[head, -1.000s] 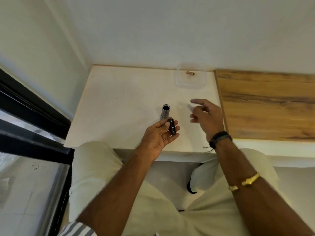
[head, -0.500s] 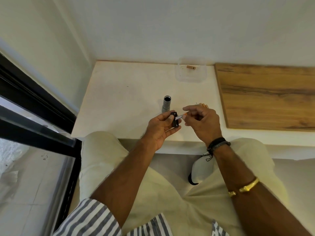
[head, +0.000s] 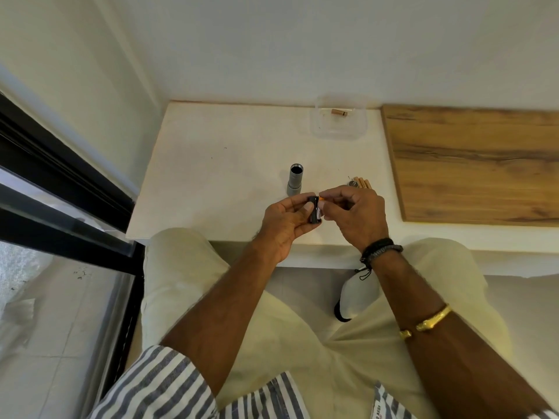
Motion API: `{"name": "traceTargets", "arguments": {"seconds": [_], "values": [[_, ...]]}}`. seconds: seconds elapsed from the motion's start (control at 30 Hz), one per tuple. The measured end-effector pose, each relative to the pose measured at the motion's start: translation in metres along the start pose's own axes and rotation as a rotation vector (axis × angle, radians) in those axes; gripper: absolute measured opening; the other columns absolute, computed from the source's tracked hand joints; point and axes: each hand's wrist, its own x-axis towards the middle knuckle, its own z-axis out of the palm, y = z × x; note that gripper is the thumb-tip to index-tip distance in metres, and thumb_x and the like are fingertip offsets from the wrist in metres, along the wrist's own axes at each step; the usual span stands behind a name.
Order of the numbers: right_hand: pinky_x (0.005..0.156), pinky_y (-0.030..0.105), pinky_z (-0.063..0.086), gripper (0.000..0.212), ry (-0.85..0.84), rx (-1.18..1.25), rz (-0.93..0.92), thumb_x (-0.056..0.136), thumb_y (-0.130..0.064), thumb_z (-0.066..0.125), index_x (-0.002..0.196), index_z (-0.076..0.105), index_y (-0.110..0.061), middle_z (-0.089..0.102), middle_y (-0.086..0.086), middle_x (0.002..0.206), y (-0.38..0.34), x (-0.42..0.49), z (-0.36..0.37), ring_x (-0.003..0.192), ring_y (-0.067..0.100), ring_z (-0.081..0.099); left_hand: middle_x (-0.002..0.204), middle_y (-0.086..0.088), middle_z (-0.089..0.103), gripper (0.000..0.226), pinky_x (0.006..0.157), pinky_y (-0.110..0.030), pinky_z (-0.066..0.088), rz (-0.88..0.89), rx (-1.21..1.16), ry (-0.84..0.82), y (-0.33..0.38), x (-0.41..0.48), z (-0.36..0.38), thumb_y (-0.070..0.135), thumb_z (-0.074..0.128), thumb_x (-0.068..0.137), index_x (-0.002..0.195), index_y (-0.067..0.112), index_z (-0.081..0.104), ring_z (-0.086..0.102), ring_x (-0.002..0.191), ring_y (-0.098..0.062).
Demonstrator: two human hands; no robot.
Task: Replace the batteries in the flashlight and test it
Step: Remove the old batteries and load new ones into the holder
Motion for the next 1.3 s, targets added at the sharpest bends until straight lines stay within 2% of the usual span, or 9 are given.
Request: {"name": "traceTargets", "arguments": {"seconds": [0.17,0.33,0.47,0.57,0.7,0.8,0.9,1.17,1.3], "values": [[0.075,0.021,0.06,0.016,0.0,-0.013,-0.002,0.089,-0.013,0.076,0.104,0.079,-0.015,0.072,-0.011,0.082,0.0,0.0,0.003,0.078,0.009,0.073,0.11,-0.018,0.073,0.026,0.085,-0.042,0.06,0.029,0.036,0.024,-0.001,-0.001,0.002,0.002,0.063,0.093,0.119,0.0,0.066,0.07,0.105,-0.037],[0.081,0.021,0.06,0.018,0.007,-0.038,-0.019,0.089,-0.012,0.075,0.107,0.079,-0.012,0.075,-0.003,0.09,0.001,-0.003,0.007,0.079,0.01,0.072,0.108,-0.018,0.073,0.025,0.081,-0.04,0.061,0.046,0.044,0.057,-0.003,-0.001,0.002,0.001,0.064,0.092,0.116,0.001,0.068,0.073,0.098,-0.032],[0.085,0.026,0.06,0.02,0.02,-0.053,-0.029,0.089,-0.011,0.076,0.109,0.079,-0.009,0.078,0.006,0.099,0.001,-0.006,0.009,0.085,0.016,0.073,0.105,-0.016,0.075,0.022,0.078,-0.039,0.062,0.047,0.015,0.07,-0.004,-0.001,0.001,0.0,0.065,0.091,0.112,0.003,0.07,0.074,0.096,-0.031],[0.083,0.023,0.058,0.02,0.013,-0.085,-0.059,0.09,-0.007,0.074,0.109,0.079,-0.01,0.077,0.005,0.098,0.001,-0.008,0.009,0.084,0.014,0.071,0.105,-0.014,0.075,0.022,0.077,-0.038,0.062,0.045,-0.004,0.069,-0.006,-0.002,0.0,-0.001,0.064,0.091,0.112,0.004,0.071,0.073,0.097,-0.03],[0.072,0.009,0.056,0.018,-0.01,-0.046,-0.012,0.088,-0.004,0.075,0.104,0.08,-0.01,0.076,0.001,0.091,0.003,-0.004,0.005,0.073,0.007,0.07,0.107,-0.013,0.075,0.025,0.079,-0.038,0.062,0.028,0.018,0.045,-0.006,-0.002,0.0,-0.001,0.063,0.092,0.115,0.004,0.069,0.073,0.098,-0.031],[0.065,0.014,0.059,0.012,-0.016,0.025,0.061,0.084,-0.007,0.08,0.095,0.08,-0.013,0.075,-0.005,0.079,0.006,-0.001,0.002,0.064,0.004,0.072,0.107,-0.011,0.074,0.028,0.079,-0.037,0.061,0.001,0.034,0.007,-0.004,-0.001,0.0,-0.001,0.062,0.092,0.12,0.002,0.067,0.072,0.1,-0.03],[0.06,0.012,0.057,0.011,-0.012,0.053,0.083,0.083,-0.008,0.081,0.09,0.079,-0.015,0.074,-0.007,0.075,0.008,0.002,0.002,0.063,0.0,0.071,0.115,-0.016,0.071,0.03,0.084,-0.04,0.06,-0.024,0.031,-0.02,-0.002,0.0,0.001,-0.001,0.061,0.093,0.122,0.002,0.065,0.07,0.104,-0.032],[0.069,0.028,0.064,0.012,0.086,0.238,0.138,0.084,-0.008,0.08,0.095,0.079,-0.012,0.077,0.002,0.079,0.018,0.014,0.005,0.071,0.015,0.076,0.114,-0.024,0.071,0.02,0.085,-0.042,0.06,-0.107,-0.127,0.011,-0.004,0.007,0.001,0.005,0.057,0.097,0.115,0.0,0.067,0.07,0.105,-0.036],[0.071,0.036,0.064,0.011,0.13,0.339,0.18,0.084,-0.005,0.079,0.094,0.079,-0.008,0.077,0.011,0.081,0.021,0.032,0.001,0.07,0.021,0.074,0.113,-0.023,0.071,0.028,0.088,-0.043,0.059,-0.119,-0.134,0.058,-0.005,0.01,0.0,0.005,0.061,0.095,0.122,-0.005,0.061,0.07,0.105,-0.034]]}}
